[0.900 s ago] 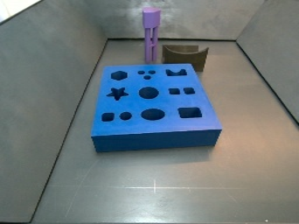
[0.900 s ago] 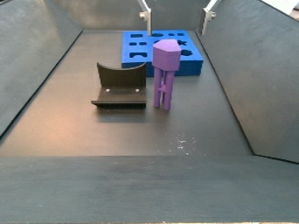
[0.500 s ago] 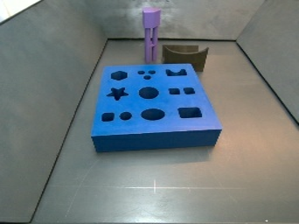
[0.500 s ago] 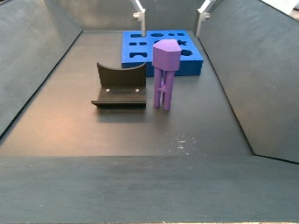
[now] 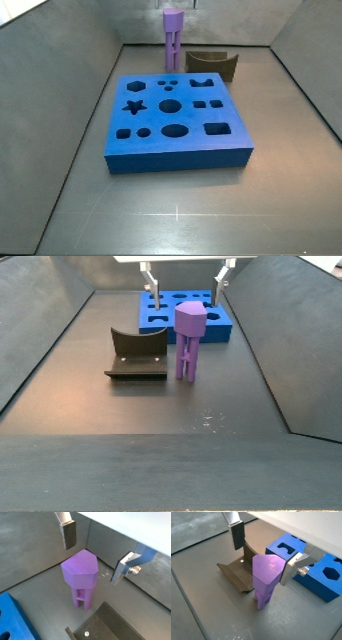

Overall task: Pick up the 3 prong object. Move up. Move to above the board. Insert the 3 prong object.
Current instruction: Pick up the 3 prong object.

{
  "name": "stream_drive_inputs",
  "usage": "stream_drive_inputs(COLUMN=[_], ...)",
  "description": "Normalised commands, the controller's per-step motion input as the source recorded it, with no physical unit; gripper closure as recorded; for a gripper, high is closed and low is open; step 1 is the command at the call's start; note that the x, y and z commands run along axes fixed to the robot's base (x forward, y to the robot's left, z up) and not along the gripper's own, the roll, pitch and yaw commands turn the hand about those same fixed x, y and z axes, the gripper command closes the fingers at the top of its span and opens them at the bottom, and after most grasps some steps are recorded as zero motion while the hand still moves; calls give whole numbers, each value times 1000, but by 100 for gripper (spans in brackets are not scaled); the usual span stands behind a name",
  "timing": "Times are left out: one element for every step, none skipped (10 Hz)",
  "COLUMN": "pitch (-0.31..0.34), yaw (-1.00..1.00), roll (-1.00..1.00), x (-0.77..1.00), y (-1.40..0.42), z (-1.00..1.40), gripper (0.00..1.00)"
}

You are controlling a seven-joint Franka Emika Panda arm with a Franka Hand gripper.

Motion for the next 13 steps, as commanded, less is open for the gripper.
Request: stream_drive_inputs(pitch=[0, 0, 23, 9, 0, 0, 0, -91, 0, 0, 0, 0, 0], yaw=[206, 0, 0, 0, 0, 0, 0, 17, 0, 0, 0, 0, 0], roll=[0, 0, 0, 0, 0, 0, 0, 0, 0, 0, 0, 0, 0], x=[-51, 0, 14, 0, 0, 0, 0, -34, 0, 0, 0, 0, 0], y=[-94, -20, 0, 0, 0, 0, 0, 0, 0, 0, 0, 0, 0], z=[-257, -269, -431, -417, -391, -334, -140, -11, 0, 0, 0, 0, 0], gripper=[0, 0, 0, 0, 0, 0, 0, 0, 0, 100, 100, 100, 100])
